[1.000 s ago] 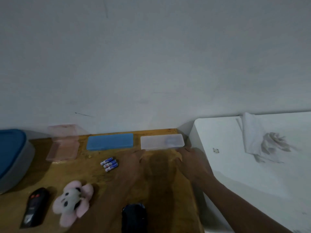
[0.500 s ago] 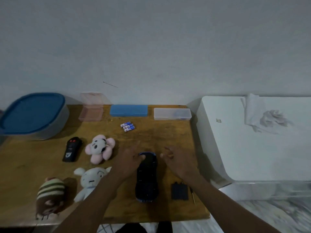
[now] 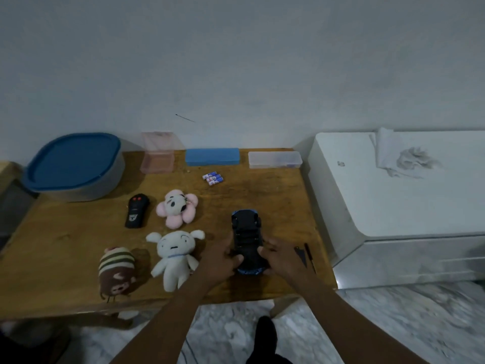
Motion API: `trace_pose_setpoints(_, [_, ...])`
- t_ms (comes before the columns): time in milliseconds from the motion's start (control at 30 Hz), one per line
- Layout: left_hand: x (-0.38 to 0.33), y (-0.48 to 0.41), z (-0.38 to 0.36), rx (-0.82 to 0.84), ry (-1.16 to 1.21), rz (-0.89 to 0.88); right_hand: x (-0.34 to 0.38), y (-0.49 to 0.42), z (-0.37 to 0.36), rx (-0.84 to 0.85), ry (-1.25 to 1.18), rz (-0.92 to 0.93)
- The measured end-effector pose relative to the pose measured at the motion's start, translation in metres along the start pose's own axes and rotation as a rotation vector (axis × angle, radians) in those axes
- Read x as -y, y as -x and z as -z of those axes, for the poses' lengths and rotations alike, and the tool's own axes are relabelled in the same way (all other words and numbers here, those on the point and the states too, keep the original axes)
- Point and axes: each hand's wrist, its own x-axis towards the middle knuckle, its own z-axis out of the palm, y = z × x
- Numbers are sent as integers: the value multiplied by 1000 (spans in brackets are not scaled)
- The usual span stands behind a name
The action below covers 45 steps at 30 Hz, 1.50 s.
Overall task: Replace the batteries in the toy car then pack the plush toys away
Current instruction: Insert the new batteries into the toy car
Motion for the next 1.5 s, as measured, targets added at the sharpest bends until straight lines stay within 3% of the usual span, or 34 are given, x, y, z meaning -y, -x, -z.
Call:
trace_pose_setpoints(533, [-17, 41, 45, -112, 134, -248, 50, 35, -15, -42, -49, 159])
trace_pose_setpoints(733, [-21, 59, 64, -76, 127, -412, 64, 43, -33, -10, -9, 184])
trace_pose_setpoints(1100, [-2, 30, 101, -100, 293, -300, 94, 0, -48, 154, -15, 195])
trace_pose_setpoints(1400, [-10, -36, 130, -189, 406, -207, 135, -92, -43, 141, 122, 231])
trace_pose_setpoints(1500, [-15, -51, 134, -210, 420, -160, 139, -128, -36, 17, 451, 340])
